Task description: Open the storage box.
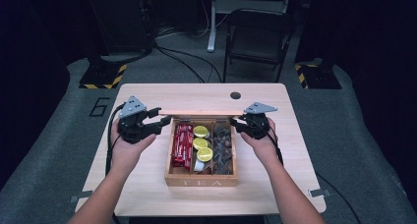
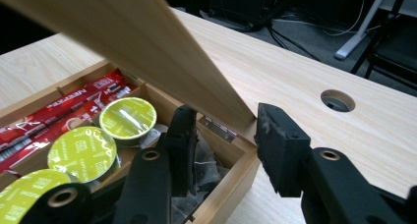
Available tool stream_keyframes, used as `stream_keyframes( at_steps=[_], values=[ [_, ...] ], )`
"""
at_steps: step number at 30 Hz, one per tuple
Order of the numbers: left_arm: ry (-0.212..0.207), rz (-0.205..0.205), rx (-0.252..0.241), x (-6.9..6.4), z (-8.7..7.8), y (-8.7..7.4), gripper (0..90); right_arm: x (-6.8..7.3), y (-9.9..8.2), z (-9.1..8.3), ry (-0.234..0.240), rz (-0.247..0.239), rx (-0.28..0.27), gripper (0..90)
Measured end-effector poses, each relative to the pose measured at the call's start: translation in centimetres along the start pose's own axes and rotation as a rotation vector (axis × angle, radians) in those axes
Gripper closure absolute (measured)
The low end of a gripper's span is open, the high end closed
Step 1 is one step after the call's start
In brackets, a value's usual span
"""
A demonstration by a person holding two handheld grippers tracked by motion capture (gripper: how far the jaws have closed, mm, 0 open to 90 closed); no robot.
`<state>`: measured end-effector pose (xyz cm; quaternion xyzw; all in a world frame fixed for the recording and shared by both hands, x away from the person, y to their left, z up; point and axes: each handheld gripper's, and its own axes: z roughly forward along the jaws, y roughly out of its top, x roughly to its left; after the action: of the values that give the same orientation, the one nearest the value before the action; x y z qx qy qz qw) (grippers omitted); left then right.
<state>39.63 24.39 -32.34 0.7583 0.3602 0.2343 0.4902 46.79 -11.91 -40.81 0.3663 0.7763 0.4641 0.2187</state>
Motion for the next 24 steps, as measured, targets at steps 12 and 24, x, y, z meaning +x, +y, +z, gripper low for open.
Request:
stream_keyframes(
  at_steps=[12,24],
  values=[
    [0.015,-0.003,-0.007,0.08,0.15,0.64,50.6,-0.35,-0.06,0.68,-0.007,0.014,-0.001,59.9],
    [0.037,-0.013,-0.008,-0.17,0.37,0.77,49.2,-0.68,-0.1,0.69,0.014,0.0,-0.028,59.5]
  ],
)
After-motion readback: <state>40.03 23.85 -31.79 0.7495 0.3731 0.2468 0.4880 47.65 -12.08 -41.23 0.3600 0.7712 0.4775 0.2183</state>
